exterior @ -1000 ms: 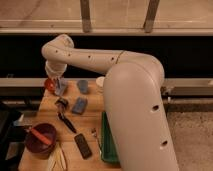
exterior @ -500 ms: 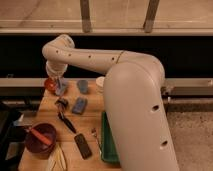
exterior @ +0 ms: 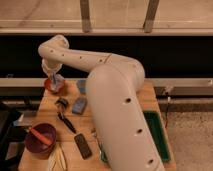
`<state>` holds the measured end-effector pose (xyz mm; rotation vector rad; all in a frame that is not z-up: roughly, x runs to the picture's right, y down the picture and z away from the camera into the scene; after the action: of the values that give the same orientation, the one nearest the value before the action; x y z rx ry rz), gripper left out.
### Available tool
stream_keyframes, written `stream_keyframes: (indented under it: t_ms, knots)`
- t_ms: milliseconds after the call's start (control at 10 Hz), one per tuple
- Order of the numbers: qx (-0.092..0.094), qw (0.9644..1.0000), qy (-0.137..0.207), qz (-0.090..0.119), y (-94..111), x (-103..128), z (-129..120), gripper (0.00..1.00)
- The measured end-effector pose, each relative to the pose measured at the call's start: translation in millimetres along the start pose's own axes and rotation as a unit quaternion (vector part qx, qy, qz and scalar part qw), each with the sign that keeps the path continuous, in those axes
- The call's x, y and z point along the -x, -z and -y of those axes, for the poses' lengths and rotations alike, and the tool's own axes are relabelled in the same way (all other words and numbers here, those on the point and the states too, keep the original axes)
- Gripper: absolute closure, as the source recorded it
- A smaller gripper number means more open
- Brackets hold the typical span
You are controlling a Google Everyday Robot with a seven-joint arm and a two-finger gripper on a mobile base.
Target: Wipe red bowl with towel
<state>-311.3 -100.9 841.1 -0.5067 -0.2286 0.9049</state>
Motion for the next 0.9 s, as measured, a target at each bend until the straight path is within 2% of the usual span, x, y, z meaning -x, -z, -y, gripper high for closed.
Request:
stream_keyframes:
  t_ms: [200,400,600,900]
  knots:
    - [0.002,1.0000,-0.001,-0.007,-48,22,4,1.00]
    - [-0.003,0.9998,-0.015,-0.013,-77,25,19,1.00]
    - [-0.017,0.9990,-0.042,-0.007,-84,19,36,1.00]
    - [-0.032,0.9961,-0.078,0.026,-64,5,61,1.00]
